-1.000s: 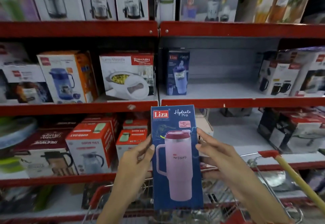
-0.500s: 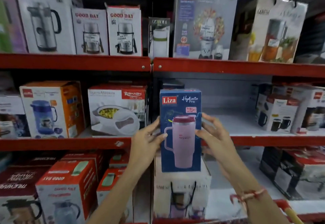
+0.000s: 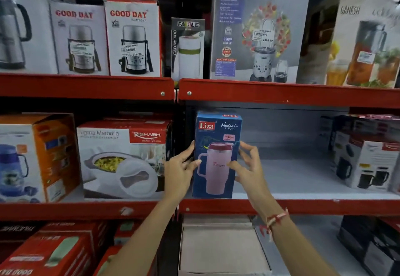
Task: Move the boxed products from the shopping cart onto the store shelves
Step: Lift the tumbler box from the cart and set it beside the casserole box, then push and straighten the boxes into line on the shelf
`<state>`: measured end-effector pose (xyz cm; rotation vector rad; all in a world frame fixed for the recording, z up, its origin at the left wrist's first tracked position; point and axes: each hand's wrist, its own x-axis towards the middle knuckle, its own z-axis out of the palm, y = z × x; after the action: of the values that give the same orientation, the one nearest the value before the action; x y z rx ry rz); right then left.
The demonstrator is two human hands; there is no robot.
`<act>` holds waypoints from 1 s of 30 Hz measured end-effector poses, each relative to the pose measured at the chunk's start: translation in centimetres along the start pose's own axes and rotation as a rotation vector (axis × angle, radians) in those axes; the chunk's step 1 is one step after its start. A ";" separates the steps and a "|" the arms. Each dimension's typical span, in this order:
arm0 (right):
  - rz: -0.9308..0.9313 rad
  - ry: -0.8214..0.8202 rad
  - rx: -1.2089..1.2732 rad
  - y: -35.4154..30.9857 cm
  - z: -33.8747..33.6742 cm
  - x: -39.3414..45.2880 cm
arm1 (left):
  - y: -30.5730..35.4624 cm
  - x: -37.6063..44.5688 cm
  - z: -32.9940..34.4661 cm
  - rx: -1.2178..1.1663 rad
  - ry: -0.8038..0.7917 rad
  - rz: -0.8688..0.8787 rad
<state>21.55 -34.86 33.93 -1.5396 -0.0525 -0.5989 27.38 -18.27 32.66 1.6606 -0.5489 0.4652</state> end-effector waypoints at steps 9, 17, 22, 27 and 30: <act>0.050 -0.037 -0.035 2.5 0.2 -0.5 | -2.1 -1.1 0.3 0.041 0.016 -0.071; -0.179 0.224 -0.287 0.6 3.0 -3.0 | -1.4 -3.7 -3.8 0.160 0.013 -0.060; -0.294 0.114 -0.288 -0.4 7.9 -5.5 | -1.6 -5.6 -10.3 0.309 0.264 0.109; 0.018 -0.220 -0.208 1.6 12.0 -6.4 | -2.7 -6.0 -16.3 0.329 0.537 0.007; 0.207 -0.305 -0.232 2.2 13.7 -6.4 | -3.9 -5.3 -18.8 0.138 0.442 -0.264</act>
<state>21.48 -20.04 30.18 -1.8255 -0.0563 -0.2067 25.49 1.28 29.31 1.6638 0.0288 0.6612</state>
